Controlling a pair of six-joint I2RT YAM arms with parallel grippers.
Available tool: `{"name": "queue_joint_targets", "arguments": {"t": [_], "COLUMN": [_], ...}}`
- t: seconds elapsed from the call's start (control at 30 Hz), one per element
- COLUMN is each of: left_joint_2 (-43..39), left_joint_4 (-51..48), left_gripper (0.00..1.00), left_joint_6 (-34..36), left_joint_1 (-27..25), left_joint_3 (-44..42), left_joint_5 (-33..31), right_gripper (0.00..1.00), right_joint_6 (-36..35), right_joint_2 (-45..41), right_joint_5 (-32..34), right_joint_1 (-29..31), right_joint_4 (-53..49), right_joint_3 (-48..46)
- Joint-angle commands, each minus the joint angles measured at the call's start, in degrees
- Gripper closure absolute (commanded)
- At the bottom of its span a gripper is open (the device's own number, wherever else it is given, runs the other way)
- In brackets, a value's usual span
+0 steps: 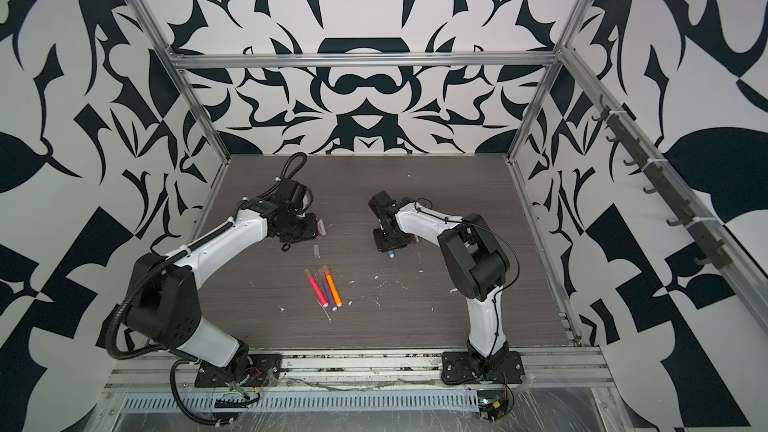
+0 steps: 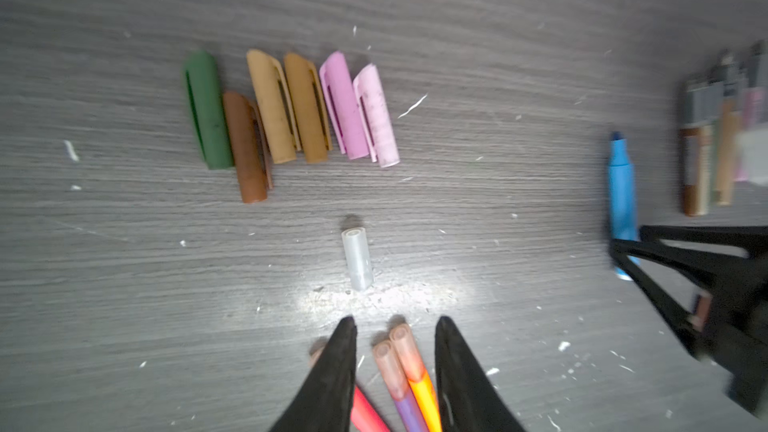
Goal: Open the pen caps
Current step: 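Move the right gripper to the orange felt marker and grasp it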
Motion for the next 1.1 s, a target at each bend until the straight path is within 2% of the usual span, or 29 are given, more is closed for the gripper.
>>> {"name": "queue_joint_targets", "arguments": {"t": [0.0, 0.13, 0.27, 0.43, 0.57, 0.73, 0.87, 1.07], "left_joint_2": [-3.11, -6.52, -10.09, -13.12, -14.08, -14.79, -14.79, -17.56], "left_joint_4": [-0.21, 2.18, 6.27, 11.0, 12.75, 13.34, 13.7, 13.7], "left_gripper": [0.64, 0.63, 0.61, 0.59, 0.59, 0.59, 0.59, 0.59], "left_joint_6": [-1.19, -2.02, -3.06, -4.86, -6.29, -6.52, -6.52, -6.28], "left_joint_1": [0.01, 0.11, 0.31, 2.12, 3.99, 5.63, 6.69, 7.75], "left_joint_3": [-0.54, -2.65, -5.66, -9.35, -11.45, -13.34, -14.55, -15.73], "left_joint_5": [0.37, 1.41, 2.98, 6.17, 8.64, 10.2, 11.08, 11.8], "right_gripper": [0.62, 0.63, 0.65, 0.69, 0.71, 0.71, 0.71, 0.72], "right_joint_6": [-0.17, 0.37, 2.19, 6.61, 10.62, 14.16, 14.46, 14.99], "right_joint_2": [-2.19, -4.71, -9.23, -12.95, -11.31, -6.51, -2.54, 0.29], "right_joint_5": [0.29, 0.58, -2.1, -5.07, -5.14, -5.96, -4.92, -3.09], "right_joint_1": [-0.2, -0.05, 1.4, 8.63, 17.17, 24.81, 27.4, 28.11], "right_joint_4": [-2.02, -2.97, -1.86, 1.32, 3.17, 4.74, 3.15, 1.36], "right_joint_3": [1.63, 1.0, -1.61, -4.99, -4.31, -0.54, 2.7, 3.92]}}
